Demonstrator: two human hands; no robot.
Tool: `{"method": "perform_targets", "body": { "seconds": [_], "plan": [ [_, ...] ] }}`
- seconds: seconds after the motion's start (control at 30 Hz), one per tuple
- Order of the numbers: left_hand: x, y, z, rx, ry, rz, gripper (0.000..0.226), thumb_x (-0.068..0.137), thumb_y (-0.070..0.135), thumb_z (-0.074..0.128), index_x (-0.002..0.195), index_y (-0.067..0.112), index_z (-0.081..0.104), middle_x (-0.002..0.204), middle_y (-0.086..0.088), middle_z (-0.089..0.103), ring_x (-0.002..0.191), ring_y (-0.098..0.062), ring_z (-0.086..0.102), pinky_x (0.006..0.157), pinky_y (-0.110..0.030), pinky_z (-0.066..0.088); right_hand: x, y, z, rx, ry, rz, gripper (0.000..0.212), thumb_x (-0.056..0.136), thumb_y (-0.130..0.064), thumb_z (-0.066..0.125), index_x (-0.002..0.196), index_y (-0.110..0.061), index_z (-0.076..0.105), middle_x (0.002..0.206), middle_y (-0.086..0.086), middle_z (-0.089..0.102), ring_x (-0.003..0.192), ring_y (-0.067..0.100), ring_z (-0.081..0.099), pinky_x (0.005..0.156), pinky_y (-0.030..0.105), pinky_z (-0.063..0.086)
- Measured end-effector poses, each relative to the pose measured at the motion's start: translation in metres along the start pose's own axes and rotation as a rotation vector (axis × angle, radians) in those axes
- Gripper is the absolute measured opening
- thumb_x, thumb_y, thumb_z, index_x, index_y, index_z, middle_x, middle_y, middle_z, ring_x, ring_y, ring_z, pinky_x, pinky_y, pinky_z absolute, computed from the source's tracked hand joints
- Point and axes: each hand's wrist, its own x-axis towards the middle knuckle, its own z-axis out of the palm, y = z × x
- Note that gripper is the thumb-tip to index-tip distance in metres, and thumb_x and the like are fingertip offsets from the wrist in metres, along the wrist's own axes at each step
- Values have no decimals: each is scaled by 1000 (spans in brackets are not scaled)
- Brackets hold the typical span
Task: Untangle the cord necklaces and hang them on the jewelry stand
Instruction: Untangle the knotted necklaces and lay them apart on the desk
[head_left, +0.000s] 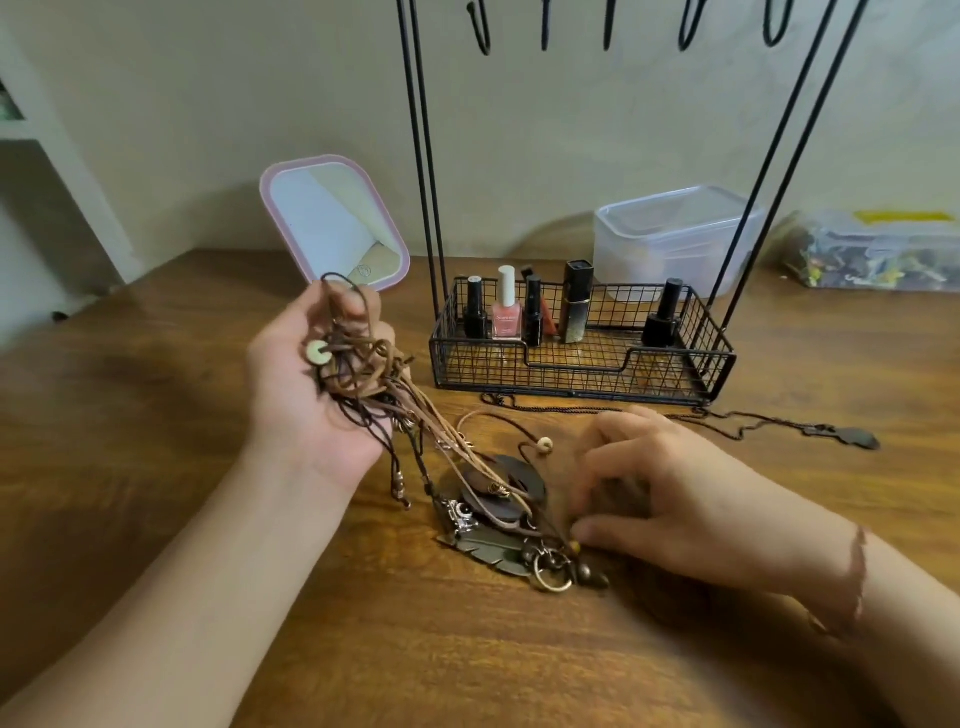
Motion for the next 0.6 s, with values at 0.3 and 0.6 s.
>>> {"method": "perform_targets", "body": {
  "seconds": [0.3,0.6],
  "plan": [
    [7,-3,-7,-273,-517,-260,14,97,23,44,88,17,51,66,5,59,39,-7,52,37,-17,29,18,3,10,-46,17,-63,13,90,-35,62,101,-42,62,126,-26,55,124,-3,41,104,26,37],
    [10,10,-6,98,-120,-20,23,93,29,48,74,20,57,63,7,51,57,-9,40,52,-18,32,-16,24,-42,561,498,54,16,92,-23,55,93,-36,63,76,-2,66,71,14,66,73,26,57]
  ]
}}
